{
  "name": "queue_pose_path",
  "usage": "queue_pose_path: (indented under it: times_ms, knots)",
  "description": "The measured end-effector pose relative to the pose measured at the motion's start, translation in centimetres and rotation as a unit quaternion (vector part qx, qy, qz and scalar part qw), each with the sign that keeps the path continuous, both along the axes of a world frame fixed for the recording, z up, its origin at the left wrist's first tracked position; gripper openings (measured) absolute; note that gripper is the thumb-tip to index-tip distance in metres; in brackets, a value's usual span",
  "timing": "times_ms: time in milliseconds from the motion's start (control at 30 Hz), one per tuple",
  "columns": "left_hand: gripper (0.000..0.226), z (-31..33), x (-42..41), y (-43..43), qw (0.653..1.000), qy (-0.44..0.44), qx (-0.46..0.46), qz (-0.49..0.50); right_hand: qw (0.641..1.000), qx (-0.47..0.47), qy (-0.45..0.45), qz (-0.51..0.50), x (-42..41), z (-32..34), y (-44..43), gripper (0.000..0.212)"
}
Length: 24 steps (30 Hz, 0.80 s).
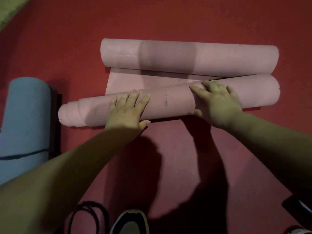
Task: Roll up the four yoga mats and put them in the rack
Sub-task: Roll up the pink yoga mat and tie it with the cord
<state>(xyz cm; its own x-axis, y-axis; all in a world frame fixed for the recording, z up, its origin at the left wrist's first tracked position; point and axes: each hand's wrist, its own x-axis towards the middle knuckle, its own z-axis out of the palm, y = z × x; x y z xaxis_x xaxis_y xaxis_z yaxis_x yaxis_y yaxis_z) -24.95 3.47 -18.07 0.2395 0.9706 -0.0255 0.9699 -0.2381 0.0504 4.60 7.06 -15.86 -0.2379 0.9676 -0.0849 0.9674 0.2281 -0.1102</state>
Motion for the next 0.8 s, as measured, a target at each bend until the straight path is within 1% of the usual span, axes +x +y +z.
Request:
queue_pose_path:
  times_ms: [133, 300, 400, 600, 667, 767, 800]
  knots:
    - [0.100, 0.0, -0.1, 1.8, 1.000, 0.024, -0.017, -0.009, 1.000, -0.021, -0.015, 0.006, -0.3, 0.1, 1.2, 0.099]
    - [0.107, 0.0, 0.2, 3.9, 0.998, 0.040, -0.047, 0.014, 0.999, -0.032, -0.036, 0.010, -0.7, -0.3, 2.2, 0.113]
    - [0.105, 0.0, 0.2, 4.3, 0.997, 0.053, -0.051, 0.010, 0.999, -0.007, -0.042, 0.018, -0.6, -0.7, 2.3, 0.109]
    - [0.096, 0.0, 0.1, 2.8, 0.997, 0.072, -0.014, -0.025, 0.996, 0.040, -0.064, 0.056, 0.1, -1.0, 1.0, 0.098]
    - [0.096, -0.2, -0.2, 1.2, 0.998, 0.062, -0.014, -0.029, 0.993, 0.047, -0.066, 0.081, 0.5, -0.6, -0.1, 0.096]
    - [0.097, -0.6, -0.6, -2.4, 0.998, 0.021, 0.020, -0.049, 0.991, 0.045, -0.060, 0.115, 1.5, 0.4, -2.6, 0.096]
    - [0.098, -0.5, -0.6, -3.7, 0.998, 0.012, 0.015, -0.055, 0.990, 0.036, -0.059, 0.122, 1.8, 0.7, -3.8, 0.095]
